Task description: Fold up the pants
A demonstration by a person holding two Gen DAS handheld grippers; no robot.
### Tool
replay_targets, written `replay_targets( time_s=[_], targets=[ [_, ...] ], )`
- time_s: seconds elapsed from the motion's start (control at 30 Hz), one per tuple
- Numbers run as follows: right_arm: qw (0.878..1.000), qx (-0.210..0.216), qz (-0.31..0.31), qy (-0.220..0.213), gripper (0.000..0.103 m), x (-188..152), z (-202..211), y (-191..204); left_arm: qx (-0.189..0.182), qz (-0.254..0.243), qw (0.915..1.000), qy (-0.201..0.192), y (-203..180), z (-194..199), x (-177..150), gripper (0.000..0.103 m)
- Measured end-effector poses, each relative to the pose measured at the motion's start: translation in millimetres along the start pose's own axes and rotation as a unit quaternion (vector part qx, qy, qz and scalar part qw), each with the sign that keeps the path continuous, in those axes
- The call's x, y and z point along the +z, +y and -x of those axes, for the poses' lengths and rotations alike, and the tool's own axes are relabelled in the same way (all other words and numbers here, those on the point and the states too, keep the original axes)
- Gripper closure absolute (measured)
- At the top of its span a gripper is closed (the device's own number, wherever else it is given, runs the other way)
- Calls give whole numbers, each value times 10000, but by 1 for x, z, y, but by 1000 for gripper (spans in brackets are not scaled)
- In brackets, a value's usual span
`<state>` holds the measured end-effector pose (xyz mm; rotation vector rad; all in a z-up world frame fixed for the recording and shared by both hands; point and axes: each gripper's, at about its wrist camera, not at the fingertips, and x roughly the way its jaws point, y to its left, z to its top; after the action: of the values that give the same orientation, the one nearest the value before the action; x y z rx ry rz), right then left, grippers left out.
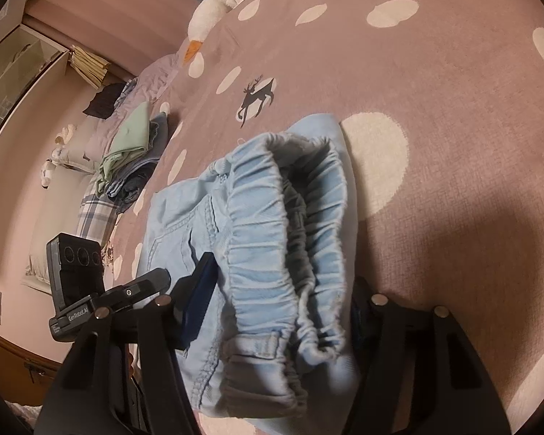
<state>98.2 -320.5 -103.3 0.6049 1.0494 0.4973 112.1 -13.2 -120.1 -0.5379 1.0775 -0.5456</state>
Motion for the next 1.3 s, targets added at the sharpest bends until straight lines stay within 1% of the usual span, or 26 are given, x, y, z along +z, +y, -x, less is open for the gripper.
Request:
replay_targets(
  time_s=[0.17,0.33,0.47,0.57,0.7,0.87,1.1,1.3],
  targets=[
    [9998,-204,36,-69,47,-3,0,7,155,-51,9999,6,-4,-3,1,47],
    [9987,-458,110,-177,54,-8,0,18,485,-180,9987,1,-14,-7,2,47],
    [9969,-671,225,-358,60,-13,1,30,744,-275,9968,-38,-20,-7,0,52],
    [9937,-888,431,-531,63,-19,4,44,869,-326,9956,-82,-23,-8,-1,57],
    [9880,-1121,751,-748,64,-24,9,65,932,-316,9950,-148,-25,-3,-4,63],
    [9856,-1189,836,-867,65,-34,14,78,1056,-428,9932,-221,-34,3,-9,63],
    [9855,-1184,870,-847,65,-48,16,89,1228,-478,9909,-275,-39,17,-20,63],
    [9825,-1183,1115,-912,66,-61,24,108,1324,-544,9888,-416,-46,34,-33,63]
  ],
)
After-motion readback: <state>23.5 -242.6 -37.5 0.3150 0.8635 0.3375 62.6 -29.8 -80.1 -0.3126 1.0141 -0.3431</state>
